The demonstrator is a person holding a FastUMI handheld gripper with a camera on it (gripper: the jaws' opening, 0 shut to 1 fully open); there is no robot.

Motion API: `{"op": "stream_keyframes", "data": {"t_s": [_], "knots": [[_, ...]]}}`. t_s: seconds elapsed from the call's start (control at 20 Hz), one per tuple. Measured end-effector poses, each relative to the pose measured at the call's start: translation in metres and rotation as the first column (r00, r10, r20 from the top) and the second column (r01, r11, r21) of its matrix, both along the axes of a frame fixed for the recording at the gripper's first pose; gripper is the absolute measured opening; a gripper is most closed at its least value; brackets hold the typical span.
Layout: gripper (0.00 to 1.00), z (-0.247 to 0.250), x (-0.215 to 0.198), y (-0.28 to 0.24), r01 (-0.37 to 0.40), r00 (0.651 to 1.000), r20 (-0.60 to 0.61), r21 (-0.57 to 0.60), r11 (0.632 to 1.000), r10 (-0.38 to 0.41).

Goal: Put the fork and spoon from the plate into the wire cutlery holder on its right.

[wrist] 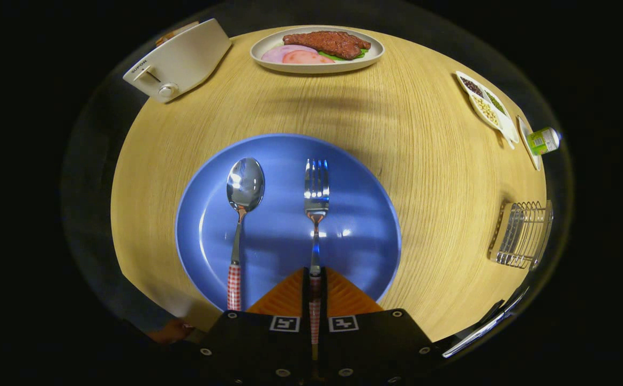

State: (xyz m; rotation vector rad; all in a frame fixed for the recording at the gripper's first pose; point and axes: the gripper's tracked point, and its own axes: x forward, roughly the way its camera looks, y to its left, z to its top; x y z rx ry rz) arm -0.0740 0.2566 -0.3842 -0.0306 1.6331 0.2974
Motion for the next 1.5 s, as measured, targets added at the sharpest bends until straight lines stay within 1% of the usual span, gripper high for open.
{"op": "stream_keyframes", "data": {"t_s": [0.2, 0.4, 0.5, 0.65, 0.9, 1.0, 1.15, 1.25, 1.35, 1.5], "knots": [[0.04, 0.015, 0.006, -0.003, 0.016, 0.999, 0.042, 0.032, 0.999, -0.018], [0.04, 0.048, 0.013, -0.034, 0.093, 0.990, 0.099, 0.051, 0.994, -0.098], [0.04, 0.066, 0.015, -0.060, 0.132, 0.982, 0.133, 0.047, 0.990, -0.138], [0.03, 0.089, 0.011, -0.104, 0.205, 0.967, 0.148, 0.043, 0.978, -0.209], [0.03, 0.111, 0.000, -0.181, 0.251, 0.961, 0.125, -0.005, 0.968, -0.248], [0.04, 0.117, -0.005, -0.207, 0.248, 0.964, 0.101, -0.020, 0.968, -0.245], [0.03, 0.123, -0.008, -0.237, 0.222, 0.974, 0.052, -0.037, 0.974, -0.220], [0.03, 0.123, -0.010, -0.250, 0.211, 0.978, -0.003, -0.034, 0.977, -0.211], [0.03, 0.121, -0.013, -0.262, 0.184, 0.981, -0.063, -0.030, 0.982, -0.186], [0.03, 0.115, -0.017, -0.276, 0.157, 0.973, -0.166, -0.020, 0.987, -0.158]]}}
